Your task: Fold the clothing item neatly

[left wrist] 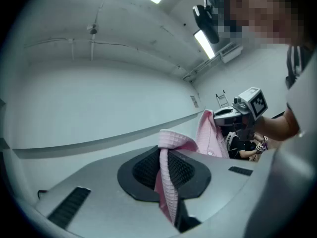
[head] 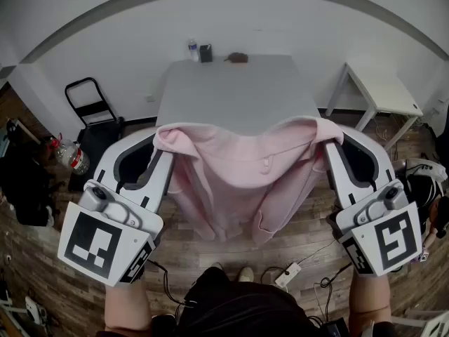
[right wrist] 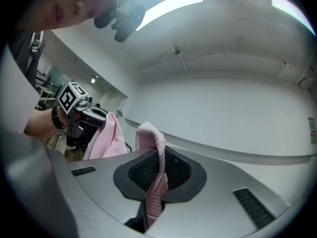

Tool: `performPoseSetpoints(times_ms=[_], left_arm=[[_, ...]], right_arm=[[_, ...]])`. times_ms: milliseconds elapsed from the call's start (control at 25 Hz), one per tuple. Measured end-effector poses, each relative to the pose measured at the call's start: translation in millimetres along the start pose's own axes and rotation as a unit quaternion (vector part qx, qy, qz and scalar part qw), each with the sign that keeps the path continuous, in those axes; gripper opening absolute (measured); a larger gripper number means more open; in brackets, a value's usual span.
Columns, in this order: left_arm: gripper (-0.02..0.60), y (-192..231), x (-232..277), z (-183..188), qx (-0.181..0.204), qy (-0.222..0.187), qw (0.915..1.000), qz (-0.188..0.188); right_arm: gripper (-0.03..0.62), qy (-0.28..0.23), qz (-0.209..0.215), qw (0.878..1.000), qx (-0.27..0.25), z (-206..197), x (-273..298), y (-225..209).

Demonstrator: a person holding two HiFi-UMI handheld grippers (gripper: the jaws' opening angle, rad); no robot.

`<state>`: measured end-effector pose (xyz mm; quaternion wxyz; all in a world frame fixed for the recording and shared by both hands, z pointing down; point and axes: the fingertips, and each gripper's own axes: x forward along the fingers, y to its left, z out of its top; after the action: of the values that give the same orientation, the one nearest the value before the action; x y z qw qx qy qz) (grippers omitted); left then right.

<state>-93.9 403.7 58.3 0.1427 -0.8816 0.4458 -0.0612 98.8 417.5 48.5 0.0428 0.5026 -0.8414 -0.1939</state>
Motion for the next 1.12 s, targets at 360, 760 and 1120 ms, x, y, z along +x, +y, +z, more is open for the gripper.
performPoseSetpoints(times_ms=[360, 760, 1120], left_arm=[[0.020, 15, 33, -14, -0.011, 0.007, 0.9998, -0.011], [0.020, 95, 118, -38, -0.007, 0.014, 0.9994, -0.032], [0.020, 110, 141, -73, 0.011, 0.017, 0.9986, -0.049]], right_arm=[[0.025, 0.003, -0.008, 1.000, 0.016, -11, 32, -15], [0.025, 0.028, -0.045, 0.998, -0.027, -31, 135, -64], [0.025, 0.037, -0.065, 0.996, -0.042, -63, 155, -61]])
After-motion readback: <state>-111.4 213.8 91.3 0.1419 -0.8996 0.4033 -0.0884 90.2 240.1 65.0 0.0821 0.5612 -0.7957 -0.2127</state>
